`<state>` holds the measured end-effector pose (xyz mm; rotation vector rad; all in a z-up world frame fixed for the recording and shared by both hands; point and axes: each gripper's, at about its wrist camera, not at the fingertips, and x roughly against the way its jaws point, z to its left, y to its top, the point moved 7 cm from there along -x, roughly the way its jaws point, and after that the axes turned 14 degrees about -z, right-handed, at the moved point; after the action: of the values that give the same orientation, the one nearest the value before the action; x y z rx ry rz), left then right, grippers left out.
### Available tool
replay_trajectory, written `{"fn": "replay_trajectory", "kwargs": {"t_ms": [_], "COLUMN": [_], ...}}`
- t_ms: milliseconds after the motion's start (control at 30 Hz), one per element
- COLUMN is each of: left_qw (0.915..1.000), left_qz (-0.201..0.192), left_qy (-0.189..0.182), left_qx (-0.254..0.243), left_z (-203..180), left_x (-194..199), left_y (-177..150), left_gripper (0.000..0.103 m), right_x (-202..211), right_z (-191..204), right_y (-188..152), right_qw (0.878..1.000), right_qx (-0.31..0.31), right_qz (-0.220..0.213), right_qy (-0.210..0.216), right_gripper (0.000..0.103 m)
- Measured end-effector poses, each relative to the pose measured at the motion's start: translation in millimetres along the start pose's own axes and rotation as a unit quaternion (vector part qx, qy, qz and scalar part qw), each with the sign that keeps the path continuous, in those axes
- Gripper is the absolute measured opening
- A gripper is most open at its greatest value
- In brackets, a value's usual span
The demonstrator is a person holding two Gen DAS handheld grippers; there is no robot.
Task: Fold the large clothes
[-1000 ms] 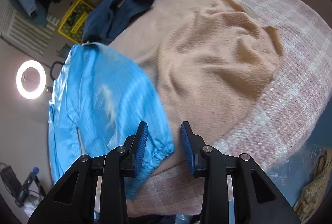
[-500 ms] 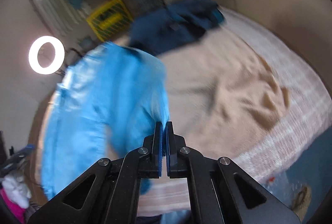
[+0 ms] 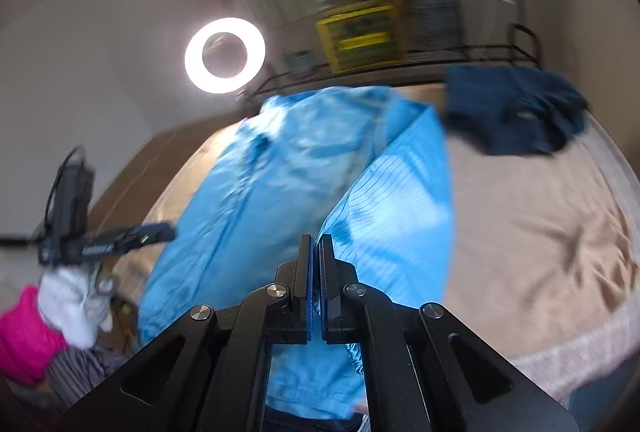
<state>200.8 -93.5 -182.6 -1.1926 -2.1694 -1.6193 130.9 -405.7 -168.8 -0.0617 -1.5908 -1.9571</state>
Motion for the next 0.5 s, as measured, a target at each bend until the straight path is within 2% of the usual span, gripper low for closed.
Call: {"fn": "replay_trajectory", "kwargs": {"t_ms": [133, 233, 400, 500], "left_qw": [0.9999, 0.9999, 0.9995, 0.9985], "left_qz": [-0.005, 0.001, 0.028, 0.05], "left_qy": [0.003, 0.005, -0.002, -0.007], "left_qx": [0.009, 0.011, 0.015, 0.023], "left_z": [5.2, 8.2, 9.0, 7.0], "left_x": [2.7, 1.3, -10.3, -22.1], "left_y": [2.4, -0.3, -12.3, -18.8], "left_gripper": [0.049, 0.049, 0.049, 0.05], "right_x": [-28.3, -45.7, -56.3, -51.6], "right_z": [66.0, 105.0, 110.1, 109.4], "right_y": [-41.6, -87.7, -133.6, -137.1], "right_qw": [0.992, 0.976, 0.955, 0.952], "right_qx": [0.075, 0.131, 0.158, 0.171], "right_qz": [0.061, 0.12, 0.19, 0.19], "right_qy": [0.077, 0.126, 0.163, 0.168], "right_gripper": [0.001, 0.001, 0.001, 0.002]}}
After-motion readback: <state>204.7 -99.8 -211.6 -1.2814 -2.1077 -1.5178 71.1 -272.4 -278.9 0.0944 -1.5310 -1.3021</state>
